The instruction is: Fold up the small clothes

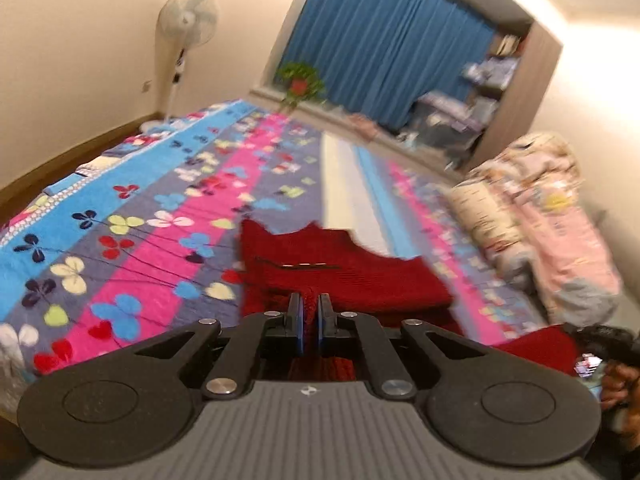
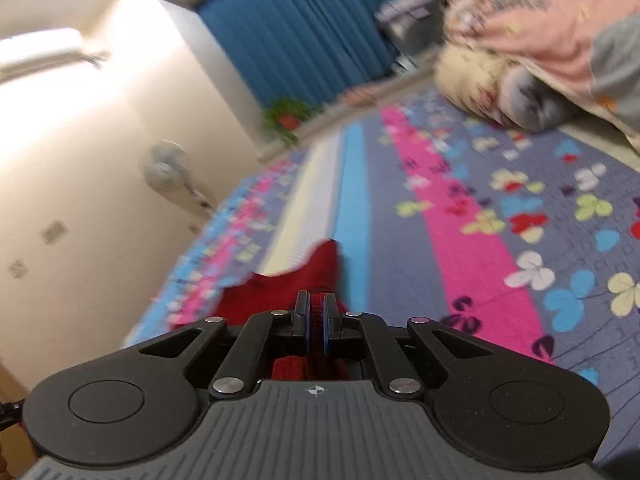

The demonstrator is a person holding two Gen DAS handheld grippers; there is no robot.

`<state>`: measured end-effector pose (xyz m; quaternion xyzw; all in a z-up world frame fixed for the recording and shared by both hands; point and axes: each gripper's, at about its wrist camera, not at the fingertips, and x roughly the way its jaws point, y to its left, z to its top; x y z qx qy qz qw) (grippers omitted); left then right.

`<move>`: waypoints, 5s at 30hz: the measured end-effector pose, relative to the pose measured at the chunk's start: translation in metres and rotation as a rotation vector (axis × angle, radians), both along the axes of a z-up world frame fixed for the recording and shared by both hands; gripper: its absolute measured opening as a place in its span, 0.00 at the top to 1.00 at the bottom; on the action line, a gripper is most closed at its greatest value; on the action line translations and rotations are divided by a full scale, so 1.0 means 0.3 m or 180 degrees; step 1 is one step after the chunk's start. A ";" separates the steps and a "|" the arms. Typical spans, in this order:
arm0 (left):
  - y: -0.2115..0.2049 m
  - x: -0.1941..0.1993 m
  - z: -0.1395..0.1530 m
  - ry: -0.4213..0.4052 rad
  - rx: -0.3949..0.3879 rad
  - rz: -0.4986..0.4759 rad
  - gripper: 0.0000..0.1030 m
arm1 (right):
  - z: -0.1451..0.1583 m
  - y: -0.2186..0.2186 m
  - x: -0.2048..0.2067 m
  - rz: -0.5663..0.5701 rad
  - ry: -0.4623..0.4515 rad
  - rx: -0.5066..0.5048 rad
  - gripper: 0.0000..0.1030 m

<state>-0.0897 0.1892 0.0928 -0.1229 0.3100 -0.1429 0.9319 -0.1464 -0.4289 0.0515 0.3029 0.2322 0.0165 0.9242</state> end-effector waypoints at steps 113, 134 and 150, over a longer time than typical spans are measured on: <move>-0.136 0.615 -0.261 -0.0944 0.0685 0.0173 0.87 | -0.108 0.113 0.658 -0.0232 -0.0425 -0.1056 1.00; -0.063 0.875 -0.508 0.0871 0.0577 0.0364 0.40 | -0.327 0.137 0.889 0.0724 0.0636 -0.0237 0.55; -0.091 0.868 -0.500 0.0820 0.0515 0.0223 0.39 | -0.354 0.118 0.855 0.0161 0.1027 -0.0428 0.88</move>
